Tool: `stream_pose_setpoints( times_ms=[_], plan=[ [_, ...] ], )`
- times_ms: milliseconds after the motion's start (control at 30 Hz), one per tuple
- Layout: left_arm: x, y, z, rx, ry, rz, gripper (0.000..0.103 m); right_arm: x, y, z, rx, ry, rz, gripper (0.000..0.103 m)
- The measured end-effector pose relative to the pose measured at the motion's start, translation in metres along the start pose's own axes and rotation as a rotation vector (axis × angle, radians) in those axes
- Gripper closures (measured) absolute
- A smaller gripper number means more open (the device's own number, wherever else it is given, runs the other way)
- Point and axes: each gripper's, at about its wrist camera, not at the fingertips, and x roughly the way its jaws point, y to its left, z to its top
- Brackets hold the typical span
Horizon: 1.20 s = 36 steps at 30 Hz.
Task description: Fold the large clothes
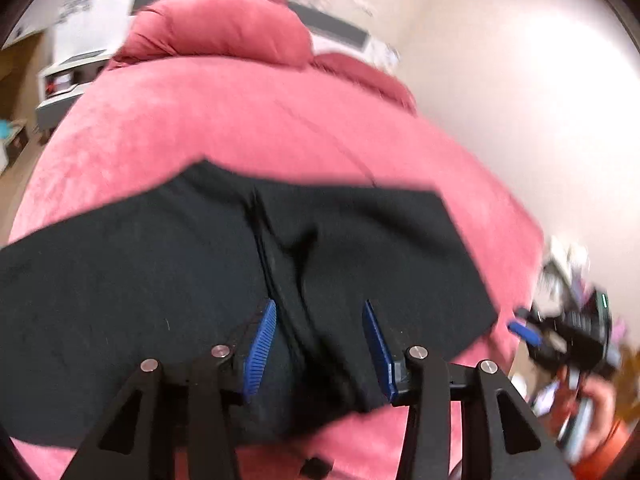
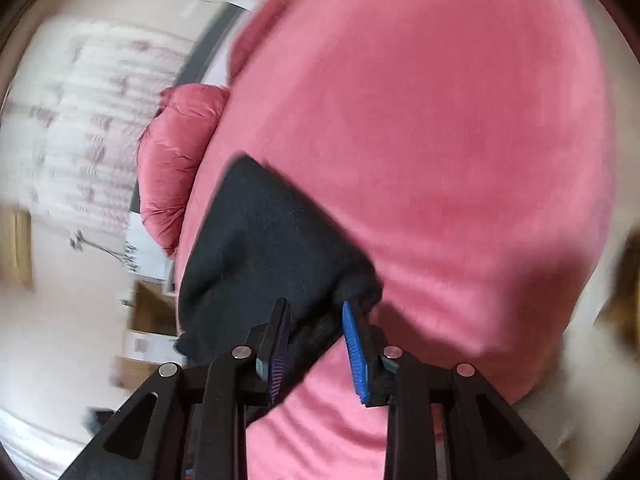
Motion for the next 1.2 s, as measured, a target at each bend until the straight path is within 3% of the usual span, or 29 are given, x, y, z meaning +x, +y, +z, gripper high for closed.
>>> stream_pose_setpoints(
  times_ms=[133, 267, 300, 367, 400, 433, 500, 600, 667, 700, 733, 767, 867, 900, 967, 1000, 1100, 1167, 1200],
  plan=[
    [0.03, -0.019, 0.034, 0.05, -0.013, 0.006, 0.059, 0.004, 0.049, 0.02, -0.185, -0.064, 0.02, 0.074],
    [0.097, -0.05, 0.066, 0.129, 0.141, -0.073, 0.059, 0.051, 0.088, 0.023, -0.334, 0.001, -0.008, 0.074],
    [0.114, -0.059, 0.07, 0.199, 0.174, -0.034, 0.062, 0.071, 0.092, 0.021, -0.378, 0.03, -0.034, 0.074],
    [0.141, -0.068, 0.071, 0.372, 0.202, 0.12, 0.07, 0.102, 0.1, 0.016, -0.44, 0.069, -0.096, 0.074],
    [0.152, -0.062, 0.072, 0.419, 0.207, 0.187, 0.09, 0.113, 0.1, 0.014, -0.452, 0.091, -0.117, 0.074],
    [0.162, -0.051, 0.073, 0.429, 0.212, 0.214, 0.093, 0.122, 0.098, 0.016, -0.452, 0.109, -0.132, 0.074],
    [0.162, -0.037, 0.075, 0.411, 0.174, 0.157, 0.096, 0.144, 0.1, 0.026, -0.472, 0.112, -0.165, 0.076],
    [0.139, -0.025, 0.073, 0.382, 0.15, 0.137, 0.1, 0.157, 0.097, 0.034, -0.473, 0.127, -0.189, 0.077],
    [0.117, -0.019, 0.067, 0.294, 0.133, 0.083, 0.094, 0.145, 0.107, 0.035, -0.462, 0.136, -0.184, 0.074],
    [0.101, -0.014, 0.061, 0.241, 0.105, 0.049, 0.078, 0.136, 0.118, 0.035, -0.491, 0.114, -0.158, 0.074],
    [0.088, -0.013, 0.052, 0.221, 0.08, 0.005, 0.054, 0.127, 0.127, 0.034, -0.531, 0.079, -0.12, 0.074],
    [0.083, -0.017, 0.044, 0.247, 0.074, 0.0, 0.046, 0.125, 0.135, 0.034, -0.555, 0.065, -0.096, 0.074],
    [0.08, -0.031, -0.002, 0.432, 0.133, 0.032, 0.046, 0.14, 0.166, 0.036, -0.656, 0.124, -0.059, 0.074],
    [0.077, -0.035, -0.025, 0.532, 0.137, 0.084, 0.046, 0.158, 0.17, 0.042, -0.668, 0.173, -0.088, 0.074],
    [0.066, -0.036, -0.05, 0.623, 0.088, 0.164, 0.045, 0.189, 0.165, 0.055, -0.653, 0.225, -0.208, 0.078],
    [0.059, -0.031, -0.058, 0.62, 0.078, 0.166, 0.046, 0.203, 0.157, 0.063, -0.613, 0.247, -0.249, 0.078],
    [0.035, -0.008, -0.05, 0.487, 0.112, 0.084, 0.046, 0.215, 0.154, 0.08, -0.555, 0.185, -0.198, 0.078],
    [0.023, 0.0, -0.036, 0.408, 0.107, 0.06, 0.048, 0.202, 0.155, 0.078, -0.537, 0.165, -0.192, 0.075],
    [0.009, 0.005, -0.023, 0.357, 0.055, 0.043, 0.048, 0.184, 0.156, 0.074, -0.521, 0.123, -0.153, 0.075]
  ],
)
